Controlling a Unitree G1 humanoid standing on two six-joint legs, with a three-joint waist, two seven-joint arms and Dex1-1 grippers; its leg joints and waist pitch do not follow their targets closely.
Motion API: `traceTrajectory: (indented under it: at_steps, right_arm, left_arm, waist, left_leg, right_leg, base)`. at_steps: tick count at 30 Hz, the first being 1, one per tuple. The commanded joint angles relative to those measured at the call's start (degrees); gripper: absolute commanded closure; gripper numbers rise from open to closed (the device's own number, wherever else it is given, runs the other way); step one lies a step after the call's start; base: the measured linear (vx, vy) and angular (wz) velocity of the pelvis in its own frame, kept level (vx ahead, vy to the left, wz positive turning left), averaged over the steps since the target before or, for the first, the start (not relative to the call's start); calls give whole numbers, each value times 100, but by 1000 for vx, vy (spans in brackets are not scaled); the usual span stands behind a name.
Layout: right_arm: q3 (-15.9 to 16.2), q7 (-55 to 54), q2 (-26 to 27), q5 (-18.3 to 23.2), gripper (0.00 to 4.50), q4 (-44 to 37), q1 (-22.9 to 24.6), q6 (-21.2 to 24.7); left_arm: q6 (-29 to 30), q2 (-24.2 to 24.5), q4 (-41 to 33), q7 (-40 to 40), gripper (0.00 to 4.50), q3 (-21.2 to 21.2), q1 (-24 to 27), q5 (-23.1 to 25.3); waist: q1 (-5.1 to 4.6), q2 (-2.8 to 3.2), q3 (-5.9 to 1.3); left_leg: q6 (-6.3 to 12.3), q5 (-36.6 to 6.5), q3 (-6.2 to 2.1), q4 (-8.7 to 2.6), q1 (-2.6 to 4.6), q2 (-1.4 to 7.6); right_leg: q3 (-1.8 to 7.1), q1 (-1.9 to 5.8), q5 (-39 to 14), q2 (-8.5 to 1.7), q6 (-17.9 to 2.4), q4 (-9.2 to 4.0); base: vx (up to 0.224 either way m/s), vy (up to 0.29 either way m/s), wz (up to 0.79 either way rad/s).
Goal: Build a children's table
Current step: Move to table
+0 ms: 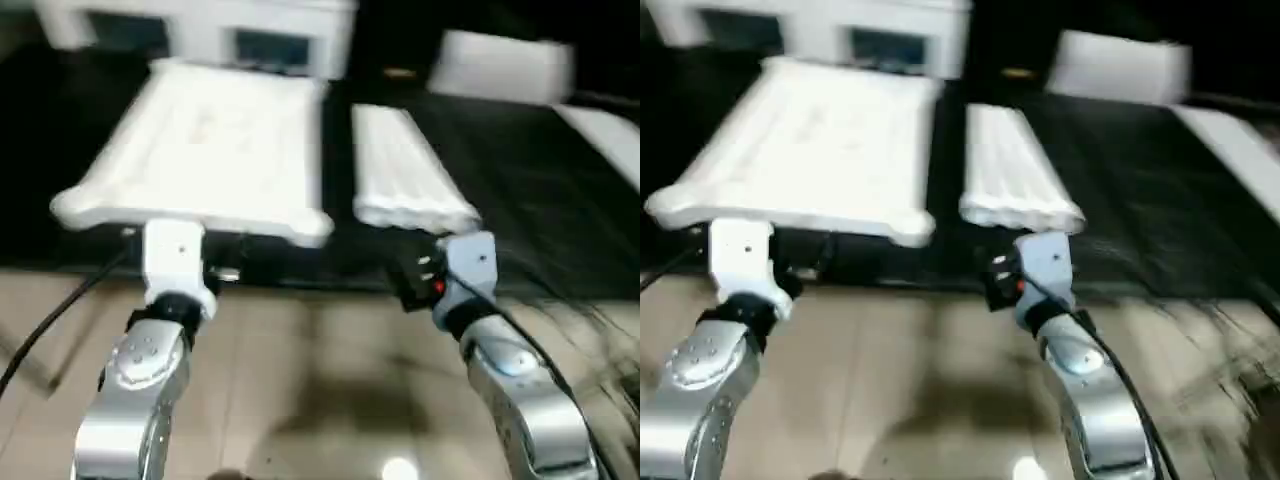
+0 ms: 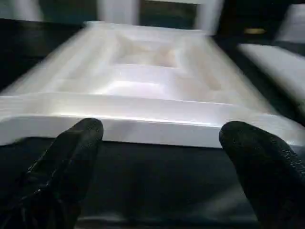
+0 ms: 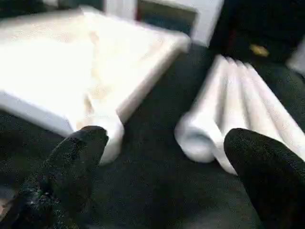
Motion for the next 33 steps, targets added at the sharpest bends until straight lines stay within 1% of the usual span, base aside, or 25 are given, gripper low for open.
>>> traceTrajectory:
  at_steps: [1,2,3,4,5,6,8,11,13,14,15,16,17,18,20,21,22,23,24,26,27,28,29,30,33]
  right_arm:
    - [-216,-5,-124,104,0,18,139,58]
    - [-226,14,-127,132,0,15,139,72]
    - [-225,35,-134,149,0,5,140,81]
    - [-218,64,-144,156,0,-7,144,91]
    - [-215,87,-147,155,0,-14,146,101]
    - [-195,136,-160,157,0,-87,170,150]
    - [-216,152,-149,177,0,-192,231,180]
    - [-242,72,-162,117,0,-256,344,134]
    - [-275,17,-132,150,0,-318,386,169]
    - [-280,6,-123,164,0,-339,398,189]
    - [-284,-47,-131,115,0,-372,434,306]
    - [-311,-62,-112,124,0,-374,444,343]
    - [-325,-66,-110,115,0,-374,451,352]
    - [-332,-61,-109,111,0,-379,455,348]
    - [-352,-23,-114,121,0,-386,470,267]
    - [-350,-21,-117,115,0,-385,471,249]
    - [-332,8,-132,105,0,-381,466,191]
    - [-254,69,-168,102,0,-383,432,207]
    - [-225,82,-169,107,0,-370,410,216]
    - [-181,108,-178,102,0,-332,366,205]
    - [-132,157,-199,83,0,-273,308,173]
    - [-113,179,-210,74,0,-248,284,157]
    - [-92,207,-226,68,0,-216,248,157]
    - [-64,249,-245,68,0,-172,192,165]
    - [-58,299,-252,74,0,-148,141,191]
  left_arm:
    - [5,-86,6,-41,4,-143,-136,-29]
    - [-4,-91,14,-42,4,-143,-165,-30]
    - [-11,-89,24,-47,4,-147,-195,-30]
    - [-17,-85,41,-51,4,-159,-222,-24]
    - [-21,-82,52,-52,4,-168,-240,-22]
    - [-27,-76,66,-66,4,-166,-258,-39]
    - [-35,-30,71,-134,4,-187,-236,-53]
    - [-77,21,107,-245,4,-227,-225,-72]
    - [-86,18,126,-288,4,-215,-243,-106]
    - [-84,12,133,-297,4,-207,-250,-113]
    - [-93,-36,186,-259,4,-200,-286,-123]
    - [-110,-58,224,-244,4,-213,-306,-129]
    - [-127,-65,269,-238,4,-247,-329,-122]
    - [-137,-61,294,-242,4,-270,-341,-117]
    - [-182,-75,331,-253,4,-309,-386,-139]
    - [-182,-75,333,-252,4,-309,-394,-142]
    - [-181,-75,334,-251,4,-305,-411,-135]
    - [-156,-64,323,-256,4,-265,-446,-131]
    - [-157,-60,322,-255,4,-242,-460,-127]
    - [-163,-52,329,-257,4,-214,-475,-118]
    - [-174,-32,349,-261,4,-197,-490,-101]
    - [-184,-22,363,-260,4,-195,-498,-91]
    - [-189,-16,367,-265,4,-180,-494,-101]
    - [-196,-2,373,-274,4,-167,-484,-109]
    - [-212,24,381,-267,4,-167,-469,-122]
  waist:
    - [-118,176,-335]
    - [-141,112,-354]
    - [-96,45,-318]
    - [-21,-196,-319]
    - [219,-251,-207]
    - [278,-299,-291]
    - [315,-125,-251]
    - [91,216,-277]
    - [-169,300,-374]
    - [-194,313,-330]
    - [-204,247,-317]
    - [-227,270,-284]
    - [-161,64,-263]
    - [4,69,-275]
    - [394,-99,-351]
    - [433,8,-359]
    - [329,107,-343]
    - [247,327,-392]
    - [-64,365,-486]
    - [-218,319,-419]
    - [-179,285,-397]
    - [-215,143,-372]
    - [35,-41,-343]
    - [252,-52,-336]
    - [344,56,-371]
  left_leg:
    - [2383,1304,-687,-430,950,1026]
    - [2591,1622,-678,-420,967,1004]
    - [2460,1509,-353,-450,696,693]
    - [1742,549,61,-281,397,257]
    - [1152,-375,168,160,4,24]
    - [846,-385,89,370,-126,140]
    - [42,151,48,337,-323,310]
    - [47,-330,48,-507,147,692]
    - [790,-444,-402,-586,773,948]
    - [1424,-287,-468,-569,819,961]
    - [1696,-202,-454,-560,800,958]
    - [1316,-304,64,-437,995,952]
    - [685,-274,340,-420,622,710]
    - [319,-388,575,-301,486,437]
    - [-347,-334,323,336,-259,270]
    - [-448,-214,254,353,-300,317]
    - [-235,351,131,74,-471,372]
    - [-111,621,94,-400,-121,508]
    - [555,751,-311,-422,660,828]
    - [2076,636,-689,-520,877,1143]
    - [2270,495,-590,-474,869,1111]
    - [2280,310,-350,-422,676,846]
    - [1698,116,203,-19,74,204]
    - [1067,71,193,283,-242,244]
    - [368,545,206,1,-301,349]
  right_leg:
    - [282,-719,-611,-2,228,405]
    - [375,-809,-488,-67,339,428]
    - [469,-651,13,-93,291,196]
    - [786,-285,297,-327,270,-300]
    - [1354,211,-1074,-912,-142,-725]
    - [1434,437,-1573,-1094,-447,-749]
    - [1154,525,-1319,-837,-1439,-635]
    - [466,139,-1414,44,-1119,-313]
    - [300,-315,-483,109,-750,158]
    - [325,-433,-314,41,-413,236]
    - [359,-440,-236,-18,-347,223]
    - [520,-572,-238,-137,-641,30]
    - [752,-144,-13,-166,-1063,-141]
    - [990,79,-67,-154,-1292,-304]
    - [1807,898,-180,-441,-1764,-544]
    - [1834,877,146,-434,-1851,-530]
    - [1311,822,713,-267,-1750,-388]
    - [860,504,621,130,-1291,-245]
    - [557,-122,323,313,-823,177]
    - [481,-497,-506,27,-248,475]
    - [508,-557,-422,-31,-197,422]
    - [590,-406,-64,-144,-292,145]
    - [1001,244,243,-387,-784,-363]
    - [1286,649,-733,-786,-1091,-657]
    - [985,717,-473,-363,-1353,-531]
  base:
    - [160,-55,13]
    - [211,-91,11]
    - [126,-74,5]
    - [110,-109,5]
    - [102,-107,-5]
    - [102,-107,-5]
    - [84,-32,-12]
    - [97,22,0]
    - [132,49,10]
    - [104,26,6]
    - [104,26,6]
    - [105,0,-6]
    - [90,-12,-38]
    - [90,-12,-38]
    - [88,-11,-57]
    - [93,-3,-55]
    - [81,12,-36]
    - [122,15,-10]
    - [122,15,-10]
    - [132,-9,6]
    - [105,-23,10]
    - [64,-29,13]
    - [73,-36,7]
    - [73,-36,7]
    - [80,-22,1]
